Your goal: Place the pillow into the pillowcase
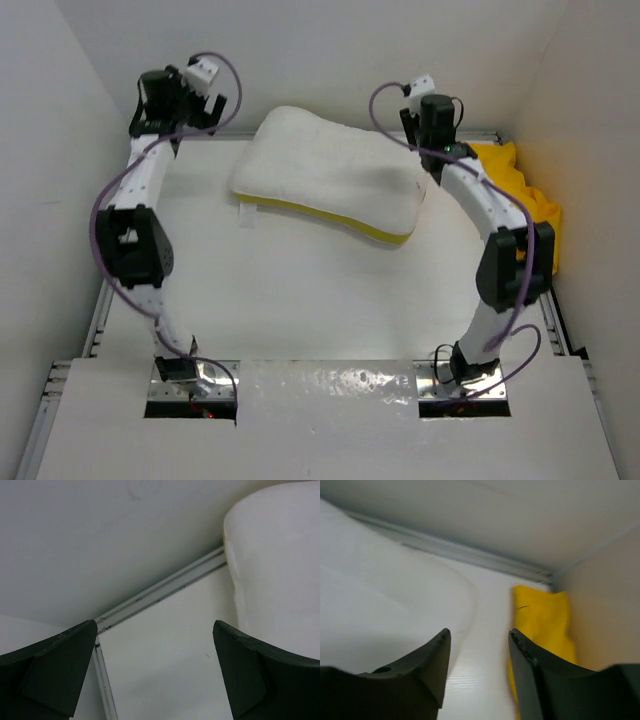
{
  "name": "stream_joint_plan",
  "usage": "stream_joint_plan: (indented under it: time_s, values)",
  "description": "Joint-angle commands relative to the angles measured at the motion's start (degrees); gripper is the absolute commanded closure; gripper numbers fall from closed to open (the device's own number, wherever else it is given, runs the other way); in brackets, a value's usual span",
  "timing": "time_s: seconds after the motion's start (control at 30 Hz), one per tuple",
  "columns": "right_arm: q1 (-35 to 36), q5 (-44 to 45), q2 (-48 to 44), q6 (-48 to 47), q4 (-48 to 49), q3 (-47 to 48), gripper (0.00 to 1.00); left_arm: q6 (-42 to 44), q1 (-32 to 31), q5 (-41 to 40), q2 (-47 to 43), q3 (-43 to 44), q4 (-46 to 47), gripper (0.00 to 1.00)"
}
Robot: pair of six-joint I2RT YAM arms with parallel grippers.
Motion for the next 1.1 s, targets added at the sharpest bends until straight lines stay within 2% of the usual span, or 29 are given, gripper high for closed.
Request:
stream_joint_plan:
  time_s: [0.0,0.03,0.07,0.1,0.13,0.2,0.23,0.27,0.33,0.37,0.47,0.5,0.53,0.57,0.6,0.63,0.67,0.7,0.73,0.8,0.87,0.9,0.93,0.97,1.0,1.03,1.07]
  values:
    - [-5.4,-28.2,9.8,25.3,-27.3,17.1,0.53,6.1,-1.9,-8.0,19.3,33.2,-42.2,0.00]
    - [-5.5,-27.9,13.4,28.4,-28.8,20.8,0.39,0.9,-2.0,-3.5,23.8,40.7,-50.8,0.02]
    - [-5.4,-24.1,21.4,30.7,-33.7,24.5,0.29,-2.9,-2.0,-1.9,30.7,49.3,-52.3,0.03]
    - [-5.3,-21.7,25.5,35.0,-36.7,32.9,0.20,-6.4,-2.0,-0.4,32.4,50.1,-52.2,0.03]
    - [-5.5,-18.8,29.2,37.3,-39.8,37.2,0.11,-12.0,-2.0,3.5,32.9,48.4,-50.1,0.00]
    - [-5.4,-13.0,35.9,42.2,-43.7,41.6,0.01,-15.5,-2.3,9.2,29.5,35.1,-37.4,0.00]
    - [-5.2,-11.9,36.4,43.3,-42.5,39.6,0.01,-18.2,-2.5,10.3,27.9,29.7,-31.7,0.00]
    - [-5.0,-11.6,36.2,44.0,-38.2,36.8,0.01,-19.6,-2.8,10.5,25.6,21.8,-22.2,0.00]
    - [-4.1,-13.9,35.7,45.1,-35.7,29.8,0.10,-21.7,-3.0,12.8,25.7,19.0,-17.3,0.00]
    - [-3.6,-15.2,35.8,44.9,-34.8,28.3,0.22,-22.5,-3.1,14.0,27.4,19.5,-17.5,0.00]
    - [-0.4,-16.7,34.1,42.6,-32.0,22.1,0.42,-22.1,-3.4,18.7,28.3,18.0,-17.6,0.00]
    - [0.9,-17.2,33.1,41.7,-30.6,18.2,0.68,-22.0,-3.4,19.9,28.4,17.6,-17.8,0.01]
    - [1.2,-19.7,30.8,41.6,-29.0,16.3,0.81,-22.1,-3.4,23.3,28.7,17.4,-18.7,0.21]
    - [1.3,-21.6,29.6,41.8,-26.4,14.8,0.91,-22.1,-3.3,25.2,29.4,17.4,-19.5,0.33]
    - [1.4,-23.2,28.4,42.9,-25.8,13.0,1.00,-22.3,-3.4,28.5,29.8,17.5,-20.4,0.51]
    - [1.4,-25.8,26.0,43.0,-25.2,12.5,1.00,-22.4,-3.4,29.4,30.1,18.0,-23.4,0.85]
    - [1.5,-26.5,24.8,42.1,-24.2,12.4,1.00,-21.6,-3.3,30.3,30.2,18.1,-25.2,0.96]
    - [1.5,-28.5,23.7,41.7,-23.9,12.5,1.00,-20.6,-3.2,30.9,29.9,18.1,-26.9,1.00]
    - [1.6,-29.8,22.6,41.2,-23.8,12.8,1.00,-17.3,-2.3,31.3,29.5,18.4,-31.2,1.00]
    - [2.5,-35.5,20.5,36.9,-26.0,15.4,1.00,-15.8,-0.1,31.9,26.6,18.7,-33.8,1.00]
    - [5.6,-41.7,19.4,29.5,-31.1,18.6,1.00,-20.7,6.9,31.7,21.7,15.7,-30.8,1.00]
    - [7.2,-42.9,19.2,26.2,-33.2,19.4,1.00,-26.3,9.8,30.1,19.7,14.3,-29.1,1.00]
    - [8.9,-42.9,19.0,23.1,-38.4,20.4,0.60,-27.1,15.1,28.3,16.4,12.1,-27.8,1.00]
    - [11.1,-37.5,18.6,19.6,-40.8,22.5,0.20,-26.3,17.3,25.3,14.9,11.5,-28.5,1.00]
    - [11.2,-33.4,18.2,19.9,-42.4,23.2,0.01,-21.1,19.6,18.1,13.3,10.2,-31.1,1.00]
    - [10.5,-28.7,17.3,21.1,-42.4,23.2,0.01,-17.8,19.9,14.7,10.1,9.1,-31.9,1.00]
    - [6.3,-22.6,15.0,24.6,-41.4,21.6,0.01,-14.6,19.8,11.3,8.3,7.3,-32.0,1.00]
